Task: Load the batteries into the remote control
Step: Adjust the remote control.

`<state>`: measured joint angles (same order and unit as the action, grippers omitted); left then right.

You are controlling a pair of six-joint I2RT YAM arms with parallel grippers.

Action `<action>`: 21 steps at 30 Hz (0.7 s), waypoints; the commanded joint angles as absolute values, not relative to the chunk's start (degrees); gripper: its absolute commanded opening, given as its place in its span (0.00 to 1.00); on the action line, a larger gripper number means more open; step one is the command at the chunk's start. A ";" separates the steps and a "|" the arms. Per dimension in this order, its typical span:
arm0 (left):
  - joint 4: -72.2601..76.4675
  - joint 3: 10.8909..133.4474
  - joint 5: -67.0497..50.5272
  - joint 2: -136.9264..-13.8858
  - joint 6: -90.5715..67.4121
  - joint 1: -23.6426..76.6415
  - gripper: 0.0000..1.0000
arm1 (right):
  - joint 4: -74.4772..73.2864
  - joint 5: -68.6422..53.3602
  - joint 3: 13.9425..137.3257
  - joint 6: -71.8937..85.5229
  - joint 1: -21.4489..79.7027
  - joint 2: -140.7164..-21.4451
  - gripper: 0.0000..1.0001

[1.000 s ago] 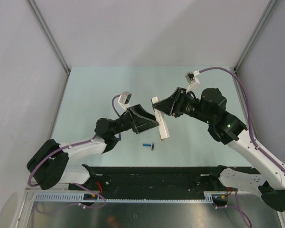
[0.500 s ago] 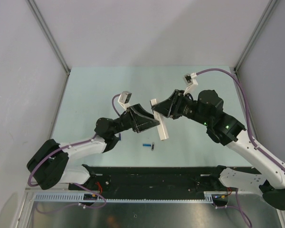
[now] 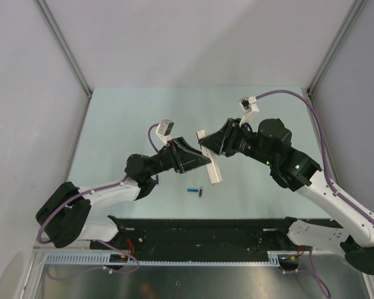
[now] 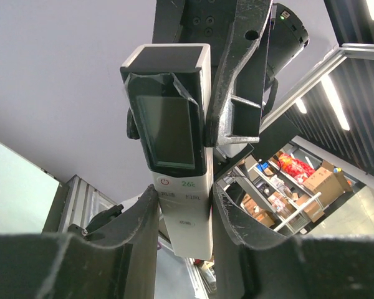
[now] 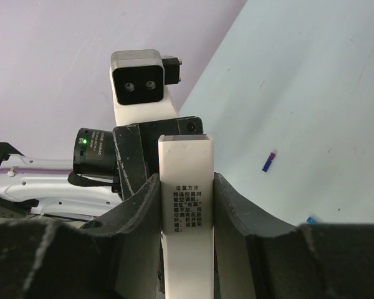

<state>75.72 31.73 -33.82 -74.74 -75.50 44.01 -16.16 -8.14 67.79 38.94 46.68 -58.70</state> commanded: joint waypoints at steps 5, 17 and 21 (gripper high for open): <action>96.24 33.57 -34.10 -74.71 -74.27 44.30 0.00 | -15.64 -7.56 68.20 38.76 47.20 -58.01 0.01; 96.24 31.64 -34.10 -73.65 -74.71 44.30 0.00 | -16.00 -8.88 68.20 39.20 46.85 -57.75 0.64; 96.24 31.12 -34.28 -73.13 -74.44 44.30 0.00 | -16.00 -9.40 68.20 39.29 46.50 -57.39 0.71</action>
<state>75.48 31.59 -33.80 -74.74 -75.44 44.03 -16.40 -8.45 67.79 39.16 46.76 -58.67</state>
